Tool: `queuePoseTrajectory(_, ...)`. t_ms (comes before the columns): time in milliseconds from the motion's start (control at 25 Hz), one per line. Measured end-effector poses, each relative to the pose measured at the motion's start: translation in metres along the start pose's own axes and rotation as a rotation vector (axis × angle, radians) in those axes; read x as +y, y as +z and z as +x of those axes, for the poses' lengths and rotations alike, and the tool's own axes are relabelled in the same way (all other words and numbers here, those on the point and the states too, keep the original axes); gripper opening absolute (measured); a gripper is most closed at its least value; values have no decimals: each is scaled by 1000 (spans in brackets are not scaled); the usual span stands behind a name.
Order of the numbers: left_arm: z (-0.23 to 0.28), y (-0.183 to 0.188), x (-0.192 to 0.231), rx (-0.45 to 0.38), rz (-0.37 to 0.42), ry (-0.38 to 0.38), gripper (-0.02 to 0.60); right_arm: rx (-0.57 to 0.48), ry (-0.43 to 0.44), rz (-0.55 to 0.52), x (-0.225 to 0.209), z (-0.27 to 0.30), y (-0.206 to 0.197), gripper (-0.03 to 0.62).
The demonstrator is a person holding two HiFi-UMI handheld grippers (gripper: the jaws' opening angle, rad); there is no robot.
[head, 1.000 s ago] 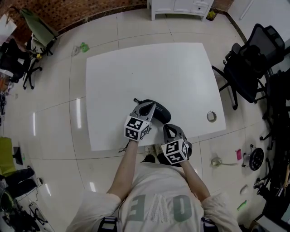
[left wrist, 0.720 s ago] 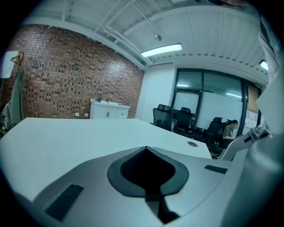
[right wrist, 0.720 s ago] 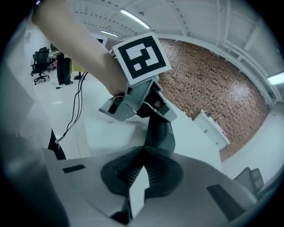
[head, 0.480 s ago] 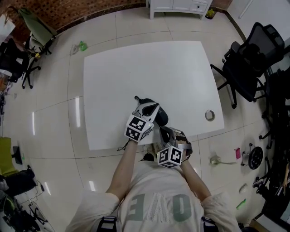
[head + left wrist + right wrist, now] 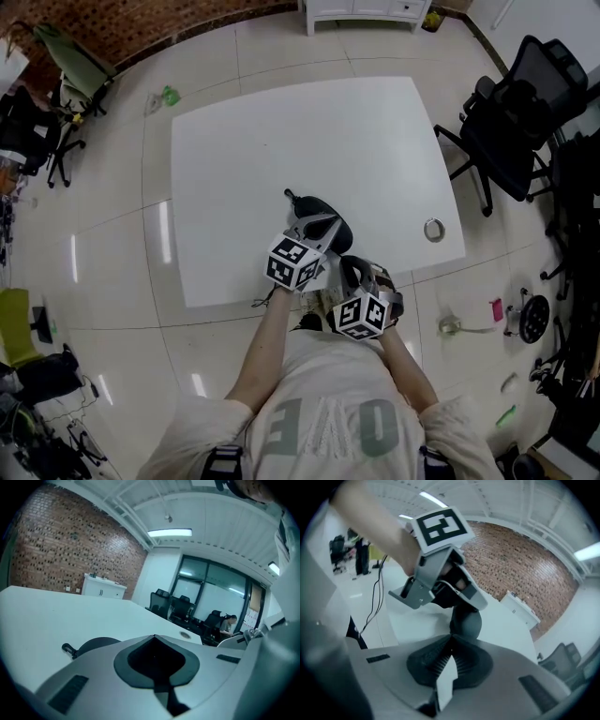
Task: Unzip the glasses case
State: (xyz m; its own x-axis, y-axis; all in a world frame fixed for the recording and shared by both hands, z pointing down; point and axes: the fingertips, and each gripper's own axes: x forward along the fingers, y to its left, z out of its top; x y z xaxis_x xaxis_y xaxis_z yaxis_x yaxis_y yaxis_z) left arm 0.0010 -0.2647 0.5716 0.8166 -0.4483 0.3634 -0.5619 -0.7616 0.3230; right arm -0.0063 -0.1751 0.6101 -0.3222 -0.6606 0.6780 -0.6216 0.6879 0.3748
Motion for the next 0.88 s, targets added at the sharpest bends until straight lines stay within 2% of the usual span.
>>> queuePoseTrajectory(240,10,-1,-7,19,5,16,-9,-9,22,340,-21,-7,-15,0)
queuePoseTrajectory(320,12,-2,-8,18,12,22,-8,17,-36,371,-35,-14,-31,0)
queuePoseTrajectory(400,10,-2,-8,7,15,22,-8,37,-106,469,-58,-27,-62,0)
queuePoseTrajectory(440,9,-2,-7,2,14,23,-8,27,-112,513,-64,-34,-70,0)
queuePoseTrajectory(520,7,-2,-5,1,8,33,-9,-17,-56,525,-57,-41,-66,0)
queuePoseTrajectory(600,7,-1,-5,-3,1,46,-9,-71,50,574,-39,-39,-51,0)
queuePoseTrajectory(680,9,0,-6,-10,-15,50,-8,-155,163,744,-32,-31,-33,2)
queuePoseTrajectory(760,9,0,-6,-12,-25,47,-9,-222,231,944,-37,-21,-20,2)
queuePoseTrajectory(800,8,0,-6,-12,-27,46,-8,-226,253,1014,-39,-14,-17,2)
queuePoseTrajectory(880,9,0,-6,-11,-27,46,-8,-193,297,1097,-37,-3,-18,55)
